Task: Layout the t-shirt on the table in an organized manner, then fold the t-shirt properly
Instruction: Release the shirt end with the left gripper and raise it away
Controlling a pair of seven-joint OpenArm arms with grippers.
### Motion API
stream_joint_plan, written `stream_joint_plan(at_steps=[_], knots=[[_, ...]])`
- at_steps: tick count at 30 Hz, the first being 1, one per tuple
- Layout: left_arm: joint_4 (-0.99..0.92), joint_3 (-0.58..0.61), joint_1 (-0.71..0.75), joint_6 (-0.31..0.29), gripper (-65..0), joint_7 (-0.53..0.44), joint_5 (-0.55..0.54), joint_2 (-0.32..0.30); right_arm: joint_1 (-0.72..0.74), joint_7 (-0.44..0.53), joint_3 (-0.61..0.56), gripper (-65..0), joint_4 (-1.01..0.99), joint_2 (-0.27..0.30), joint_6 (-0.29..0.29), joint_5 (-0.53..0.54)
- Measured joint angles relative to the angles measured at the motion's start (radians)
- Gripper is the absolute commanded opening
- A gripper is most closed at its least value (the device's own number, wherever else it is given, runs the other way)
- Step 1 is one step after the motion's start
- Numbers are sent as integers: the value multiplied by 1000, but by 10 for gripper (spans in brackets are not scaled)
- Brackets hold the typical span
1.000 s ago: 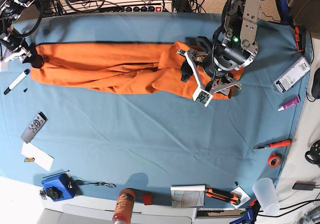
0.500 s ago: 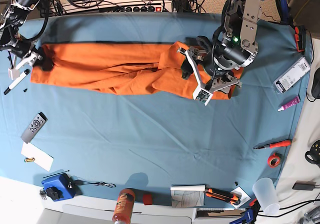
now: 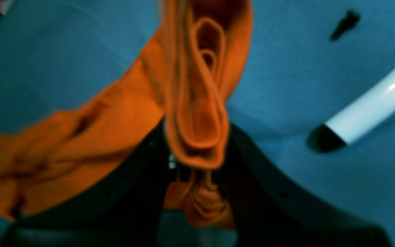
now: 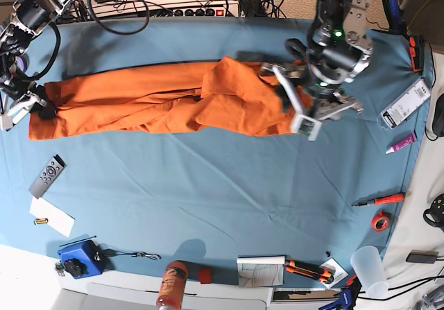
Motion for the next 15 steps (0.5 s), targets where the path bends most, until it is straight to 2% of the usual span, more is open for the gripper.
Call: stream_joint_plan(at_steps=[3,5,8,10,13,15], knots=[[0,-132,16,56,-515,-1,2,0,0,0,-68,-650,120,-1,0,-14],[0,-214,26,61,-556,0,-2,-1,0,-3,-107,-650,209,-2,0,-10],[0,-305,34,60,-612,0,-47,-7,3,-54,-169,-650,328,-15,3,10],[0,-363,38,56,-634,0,-51,-5,-1,-54,-218,-650,386,-40,0,43],[0,-465,51,26,-648,-1,-45,-6,-24,-54,-306,-650,460,-61,4,121],[0,-538,66,0,-650,-1,-45,-5,-51,-54,-360,-650,514,-61,2,117]])
